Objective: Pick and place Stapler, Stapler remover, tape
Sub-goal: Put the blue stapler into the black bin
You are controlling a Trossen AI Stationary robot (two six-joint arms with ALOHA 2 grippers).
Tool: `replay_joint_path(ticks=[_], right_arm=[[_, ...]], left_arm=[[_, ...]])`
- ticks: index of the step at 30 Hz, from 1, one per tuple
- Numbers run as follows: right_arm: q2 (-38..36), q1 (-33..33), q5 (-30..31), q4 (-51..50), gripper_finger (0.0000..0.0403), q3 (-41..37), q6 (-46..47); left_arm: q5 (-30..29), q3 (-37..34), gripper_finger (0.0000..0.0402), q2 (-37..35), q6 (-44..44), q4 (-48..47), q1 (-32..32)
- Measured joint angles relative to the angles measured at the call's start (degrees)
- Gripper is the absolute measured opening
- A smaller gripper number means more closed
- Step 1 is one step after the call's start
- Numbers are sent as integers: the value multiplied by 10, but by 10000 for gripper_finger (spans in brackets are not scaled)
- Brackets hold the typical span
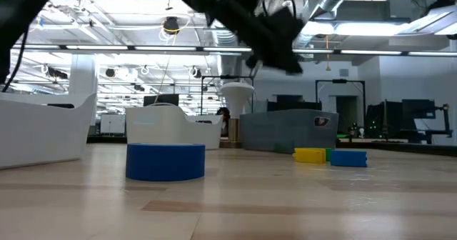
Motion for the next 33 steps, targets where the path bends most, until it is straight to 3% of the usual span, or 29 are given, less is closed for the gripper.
replay_joint_path(ticks=[3, 7, 18, 22, 29, 33], right_arm=[[-3, 2, 0, 0, 108, 0, 0], [-5, 13, -3, 0, 108, 0, 6], [0, 73, -111, 0, 108, 0, 67], [11, 110, -141, 5, 108, 1, 67], [90, 167, -189, 26, 108, 0, 67], [148, 191, -180, 22, 108, 0, 67]], left_arm=[[-1, -13, 9, -45, 12, -1, -19], [-12, -53, 5, -110, 13, -6, -44], [-45, -288, 2, -368, -7, -13, -98], [-89, -355, 2, -469, -45, -12, -126], [-167, -436, 2, -610, -64, -21, -189], [-185, -459, 2, -657, -91, -41, -210]])
